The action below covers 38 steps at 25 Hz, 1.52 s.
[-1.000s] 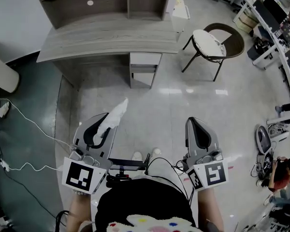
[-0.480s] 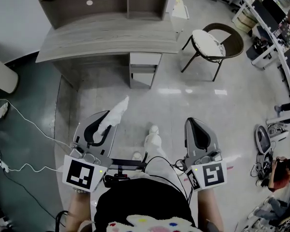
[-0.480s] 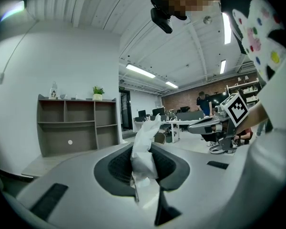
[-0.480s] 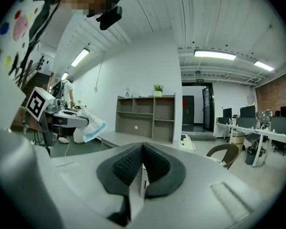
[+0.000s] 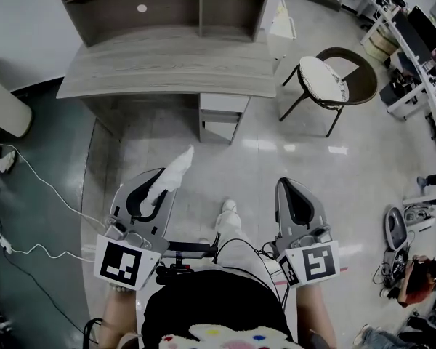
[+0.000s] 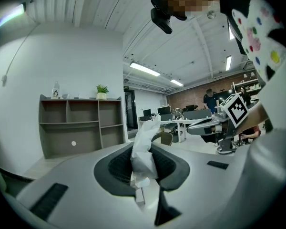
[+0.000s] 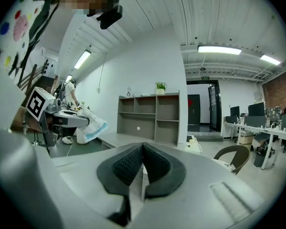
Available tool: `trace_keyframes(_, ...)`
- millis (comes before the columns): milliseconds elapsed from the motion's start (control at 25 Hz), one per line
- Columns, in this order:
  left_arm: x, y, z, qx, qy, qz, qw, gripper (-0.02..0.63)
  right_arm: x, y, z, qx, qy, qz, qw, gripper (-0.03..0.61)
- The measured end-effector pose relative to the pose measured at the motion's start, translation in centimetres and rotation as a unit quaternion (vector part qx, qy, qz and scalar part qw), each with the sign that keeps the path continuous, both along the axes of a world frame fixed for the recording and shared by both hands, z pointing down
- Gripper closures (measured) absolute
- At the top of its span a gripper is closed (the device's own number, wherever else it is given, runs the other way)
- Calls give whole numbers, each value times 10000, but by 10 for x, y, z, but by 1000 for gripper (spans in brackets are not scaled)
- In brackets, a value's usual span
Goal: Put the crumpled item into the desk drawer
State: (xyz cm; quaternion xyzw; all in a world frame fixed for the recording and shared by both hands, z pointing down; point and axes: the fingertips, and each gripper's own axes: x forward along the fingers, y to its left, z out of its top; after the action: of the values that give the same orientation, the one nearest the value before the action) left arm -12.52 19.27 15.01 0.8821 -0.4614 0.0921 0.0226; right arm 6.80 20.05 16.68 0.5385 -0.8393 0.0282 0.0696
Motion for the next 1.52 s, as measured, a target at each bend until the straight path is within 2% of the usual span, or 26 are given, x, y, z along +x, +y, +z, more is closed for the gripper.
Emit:
trace_keyframes(600, 44, -119, 12, -33, -69, -537, 9985, 546, 37, -130, 21, -268, -45, -610, 9978, 569)
trace_keyframes(800, 60, -149, 20, -110, -62, -586, 9982, 546, 44, -167, 28, -328, -79, -735, 9967, 569)
trace_keyframes(1160, 79, -184, 40, -234, -170, -724, 9970, 546, 53, -208, 54, -555, -140, -959, 9937, 569)
trace_keyframes(1520, 68, -208, 81, -481, -308, -607, 9965, 546, 39, -236, 102, -873, 20, -1063, 9905, 569)
